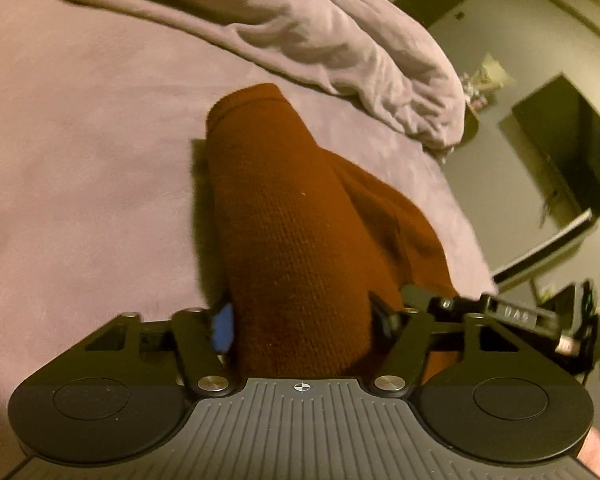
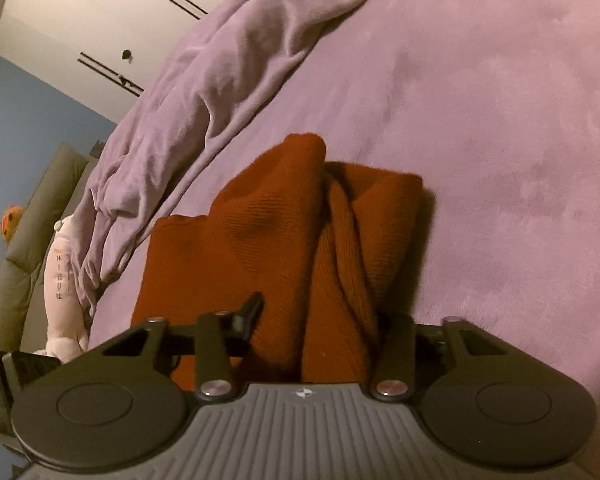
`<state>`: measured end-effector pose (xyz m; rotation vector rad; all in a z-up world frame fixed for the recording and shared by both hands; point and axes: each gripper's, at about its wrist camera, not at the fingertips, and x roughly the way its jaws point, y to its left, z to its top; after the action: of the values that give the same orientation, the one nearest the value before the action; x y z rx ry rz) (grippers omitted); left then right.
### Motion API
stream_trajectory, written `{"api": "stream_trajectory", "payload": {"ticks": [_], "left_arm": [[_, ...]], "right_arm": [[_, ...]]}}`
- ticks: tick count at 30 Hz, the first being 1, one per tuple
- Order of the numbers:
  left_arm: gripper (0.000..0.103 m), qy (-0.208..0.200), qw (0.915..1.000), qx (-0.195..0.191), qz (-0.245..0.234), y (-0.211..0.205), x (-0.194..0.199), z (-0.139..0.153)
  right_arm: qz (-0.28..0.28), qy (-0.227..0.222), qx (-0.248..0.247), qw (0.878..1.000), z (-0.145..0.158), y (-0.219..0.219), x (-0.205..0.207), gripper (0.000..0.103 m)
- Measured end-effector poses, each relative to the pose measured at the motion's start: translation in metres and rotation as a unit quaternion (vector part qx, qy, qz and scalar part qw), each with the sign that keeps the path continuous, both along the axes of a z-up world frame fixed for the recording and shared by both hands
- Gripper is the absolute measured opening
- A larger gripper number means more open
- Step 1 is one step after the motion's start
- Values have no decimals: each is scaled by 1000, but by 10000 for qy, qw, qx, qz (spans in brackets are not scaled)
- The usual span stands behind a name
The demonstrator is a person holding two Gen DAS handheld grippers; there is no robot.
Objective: Fold small clothes
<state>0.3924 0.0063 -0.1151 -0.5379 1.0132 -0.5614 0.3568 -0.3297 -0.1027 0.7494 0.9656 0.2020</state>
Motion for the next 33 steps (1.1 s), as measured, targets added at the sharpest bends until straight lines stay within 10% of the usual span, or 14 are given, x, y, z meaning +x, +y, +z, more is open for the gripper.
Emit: {"api": "stream_trajectory", "payload": {"ticks": [9,15,22,33], "left_arm": [[51,-223,9997,45,38,28,-23,54],[55,-480,9891,1230,654,78,-53,92],[74,-1042,9616,2402,821,98,-130,97],[80,-224,9666,2255,1195,93,-145,60]], "right_arm": [[418,-628,193,9970,64,53,-8,32],[764,-664,387,9941,67,93,-18,36],[439,-1131,-1339,9835,83,118,-91,43],[1251,-1487,-3009,9336,86,194,-128,33]]}}
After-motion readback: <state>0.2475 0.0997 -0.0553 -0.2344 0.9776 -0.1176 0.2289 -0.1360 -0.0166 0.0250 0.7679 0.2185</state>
